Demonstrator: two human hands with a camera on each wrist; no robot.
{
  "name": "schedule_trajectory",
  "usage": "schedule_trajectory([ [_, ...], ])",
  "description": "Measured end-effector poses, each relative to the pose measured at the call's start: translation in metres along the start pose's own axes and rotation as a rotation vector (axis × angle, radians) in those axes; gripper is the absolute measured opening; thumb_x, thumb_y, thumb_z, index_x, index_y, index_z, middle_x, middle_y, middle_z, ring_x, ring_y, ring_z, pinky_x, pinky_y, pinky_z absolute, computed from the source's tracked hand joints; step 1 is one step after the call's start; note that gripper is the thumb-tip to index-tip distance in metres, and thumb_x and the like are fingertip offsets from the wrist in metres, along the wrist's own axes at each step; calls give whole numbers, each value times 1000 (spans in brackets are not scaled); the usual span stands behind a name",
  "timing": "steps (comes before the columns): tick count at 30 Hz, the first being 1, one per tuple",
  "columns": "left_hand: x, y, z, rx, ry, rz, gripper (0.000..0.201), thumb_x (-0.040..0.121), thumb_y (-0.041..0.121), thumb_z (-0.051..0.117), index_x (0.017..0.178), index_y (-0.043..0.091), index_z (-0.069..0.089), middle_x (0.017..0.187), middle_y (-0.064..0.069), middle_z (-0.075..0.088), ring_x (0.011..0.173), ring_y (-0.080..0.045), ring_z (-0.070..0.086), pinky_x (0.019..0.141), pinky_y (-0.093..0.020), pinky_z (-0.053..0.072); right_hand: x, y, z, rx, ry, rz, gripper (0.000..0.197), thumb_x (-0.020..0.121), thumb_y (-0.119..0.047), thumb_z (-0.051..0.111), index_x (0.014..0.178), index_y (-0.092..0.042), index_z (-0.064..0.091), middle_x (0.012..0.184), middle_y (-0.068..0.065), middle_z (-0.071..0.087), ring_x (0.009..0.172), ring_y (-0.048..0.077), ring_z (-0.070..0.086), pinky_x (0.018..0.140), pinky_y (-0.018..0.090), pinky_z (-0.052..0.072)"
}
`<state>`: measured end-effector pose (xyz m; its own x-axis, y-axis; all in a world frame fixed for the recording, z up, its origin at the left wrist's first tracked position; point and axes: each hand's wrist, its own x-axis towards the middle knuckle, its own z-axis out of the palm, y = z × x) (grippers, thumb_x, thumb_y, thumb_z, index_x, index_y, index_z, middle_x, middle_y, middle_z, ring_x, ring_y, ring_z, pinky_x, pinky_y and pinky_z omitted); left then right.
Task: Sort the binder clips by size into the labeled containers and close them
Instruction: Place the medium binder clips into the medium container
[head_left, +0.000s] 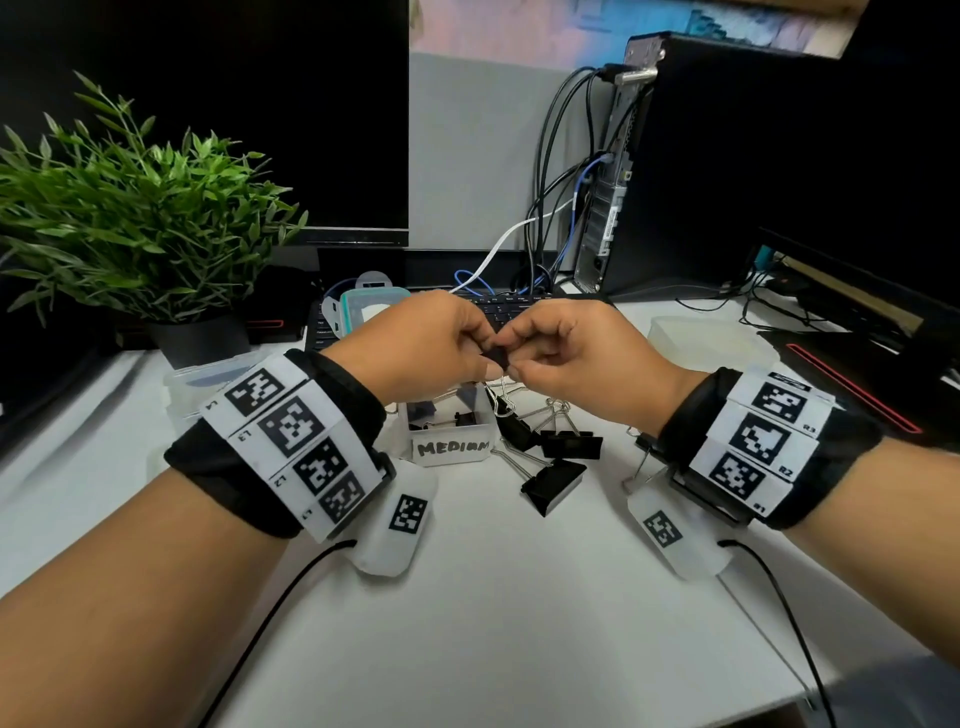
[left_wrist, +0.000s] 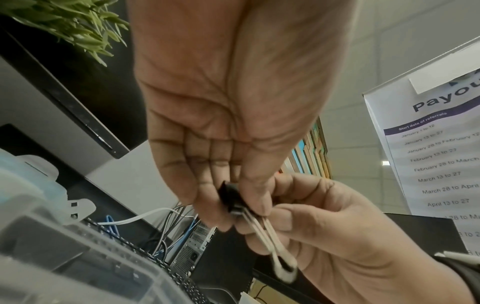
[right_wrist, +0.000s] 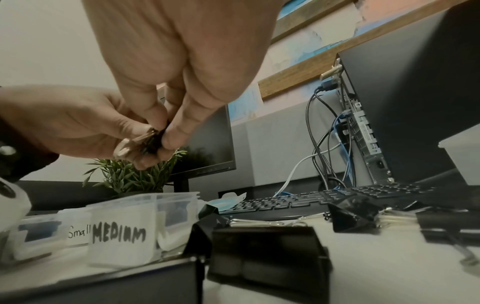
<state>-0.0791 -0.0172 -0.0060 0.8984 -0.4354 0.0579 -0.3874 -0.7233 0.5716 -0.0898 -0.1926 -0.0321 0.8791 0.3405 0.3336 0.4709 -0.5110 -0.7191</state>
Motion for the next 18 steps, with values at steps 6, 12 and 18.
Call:
schedule_trajectory([
  [6, 2, -2, 1, 59, 20, -27, 25, 94, 15, 54, 101, 39, 58, 78, 6, 62, 72, -12, 60, 59, -23, 49, 1, 9, -9, -296, 23, 31, 14, 82, -13, 71, 95, -19, 70, 76, -17, 61, 65, -4, 59, 65, 7, 46],
  [12, 3, -9, 2, 205, 27, -92, 15, 93, 12, 49, 97, 23, 58, 81, 10, 56, 80, -13, 57, 59, -17, 42, -5, 14, -25, -602, -170, 116, 12, 87, -22, 65, 97, -18, 71, 85, -17, 54, 70, 0, 53, 62, 10, 38],
  [18, 0, -6, 5, 440, -127, -86, 11, 94, 18, 47, 101, 20, 55, 88, 7, 55, 86, -15, 52, 62, -22, 37, -7, 27, -61, -797, -256, 355, 19, 86, -28, 63, 99, -16, 70, 98, -3, 68, 84, 12, 59, 72, 23, 47],
])
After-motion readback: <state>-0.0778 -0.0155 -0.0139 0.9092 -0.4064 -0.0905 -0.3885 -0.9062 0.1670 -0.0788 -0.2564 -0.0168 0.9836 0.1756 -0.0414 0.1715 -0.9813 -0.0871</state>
